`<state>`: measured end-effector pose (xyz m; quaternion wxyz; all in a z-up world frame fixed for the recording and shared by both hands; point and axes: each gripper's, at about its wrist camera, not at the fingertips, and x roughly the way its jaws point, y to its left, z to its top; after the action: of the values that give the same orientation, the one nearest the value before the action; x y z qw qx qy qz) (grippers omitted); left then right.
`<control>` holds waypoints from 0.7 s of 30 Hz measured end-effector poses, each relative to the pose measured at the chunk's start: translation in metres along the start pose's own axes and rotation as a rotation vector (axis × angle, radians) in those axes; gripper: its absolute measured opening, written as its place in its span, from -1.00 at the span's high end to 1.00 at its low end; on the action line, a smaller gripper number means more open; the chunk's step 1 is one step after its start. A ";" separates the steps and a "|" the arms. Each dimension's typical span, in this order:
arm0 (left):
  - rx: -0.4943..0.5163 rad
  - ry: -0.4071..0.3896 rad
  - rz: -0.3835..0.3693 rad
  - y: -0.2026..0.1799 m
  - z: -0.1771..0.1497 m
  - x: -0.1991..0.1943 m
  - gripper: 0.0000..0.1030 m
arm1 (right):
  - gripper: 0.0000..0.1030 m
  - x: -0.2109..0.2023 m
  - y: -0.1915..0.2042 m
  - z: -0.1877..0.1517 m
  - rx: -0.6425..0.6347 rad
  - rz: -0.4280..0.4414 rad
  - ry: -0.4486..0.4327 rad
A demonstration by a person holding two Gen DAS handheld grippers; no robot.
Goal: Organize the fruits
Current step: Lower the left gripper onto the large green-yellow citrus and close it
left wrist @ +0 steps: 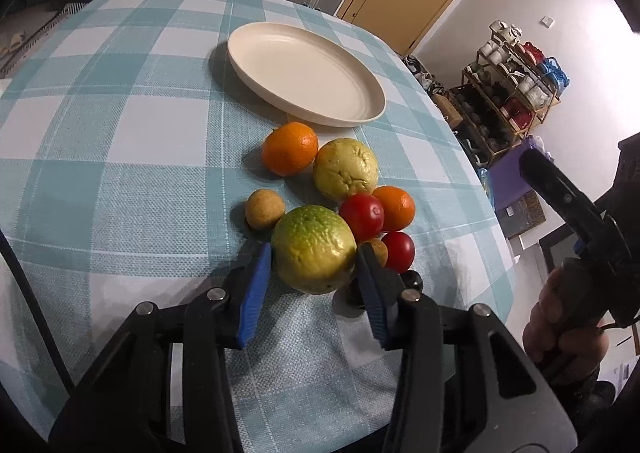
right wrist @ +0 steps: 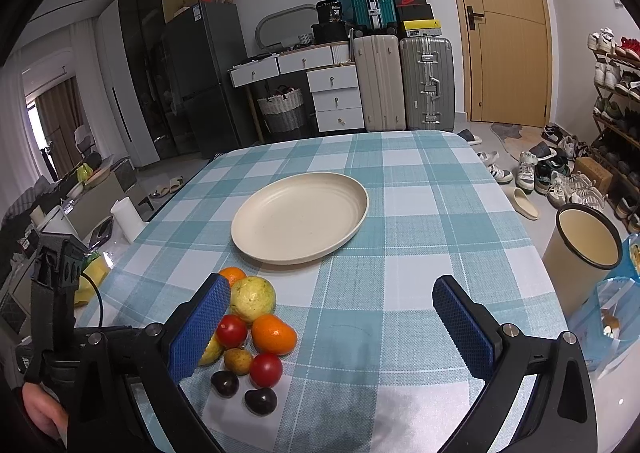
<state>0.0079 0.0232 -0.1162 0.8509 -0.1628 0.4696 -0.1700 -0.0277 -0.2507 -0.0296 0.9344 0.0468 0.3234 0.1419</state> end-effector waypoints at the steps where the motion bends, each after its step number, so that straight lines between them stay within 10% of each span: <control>1: -0.002 -0.001 -0.002 0.001 -0.002 -0.002 0.24 | -1.00 0.000 -0.001 0.000 0.002 0.000 0.002; 21: -0.029 0.002 -0.063 0.011 -0.006 -0.010 0.35 | -1.00 0.031 0.008 -0.004 0.020 0.040 0.086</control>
<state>-0.0012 0.0363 -0.1167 0.8422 -0.1897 0.4676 -0.1900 -0.0088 -0.2344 -0.0493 0.9160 0.0566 0.3639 0.1590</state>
